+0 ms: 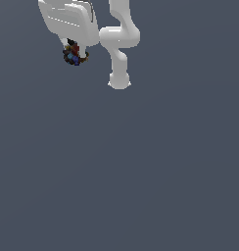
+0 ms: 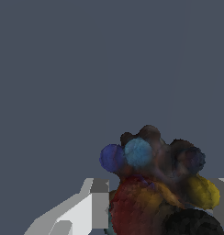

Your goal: Pick up the object and move it to a goal position.

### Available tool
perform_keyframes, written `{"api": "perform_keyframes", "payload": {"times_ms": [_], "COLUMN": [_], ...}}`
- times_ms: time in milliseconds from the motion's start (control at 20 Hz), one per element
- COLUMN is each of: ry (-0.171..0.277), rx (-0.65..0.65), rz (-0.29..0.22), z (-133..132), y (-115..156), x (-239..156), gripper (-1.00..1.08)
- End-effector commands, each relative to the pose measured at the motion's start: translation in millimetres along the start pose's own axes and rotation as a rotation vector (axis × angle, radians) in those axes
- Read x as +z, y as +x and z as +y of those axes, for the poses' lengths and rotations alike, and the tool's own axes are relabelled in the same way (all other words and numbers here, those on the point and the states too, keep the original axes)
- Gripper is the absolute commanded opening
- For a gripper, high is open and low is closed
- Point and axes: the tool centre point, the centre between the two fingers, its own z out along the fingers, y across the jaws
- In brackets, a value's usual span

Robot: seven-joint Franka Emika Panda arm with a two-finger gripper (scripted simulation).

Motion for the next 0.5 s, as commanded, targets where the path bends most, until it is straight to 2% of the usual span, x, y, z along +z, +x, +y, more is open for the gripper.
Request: {"api": "perform_keyframes", "payload": {"times_ms": [0, 450], "ry": [0.000, -0.001], "rx": [-0.001, -0.003], "rz": [0.000, 0.000], "z": [8.4, 24.9], "y": [2.5, 10.1], "x": [-20.2, -62.3], "gripper": [-1.00, -1.00]}}
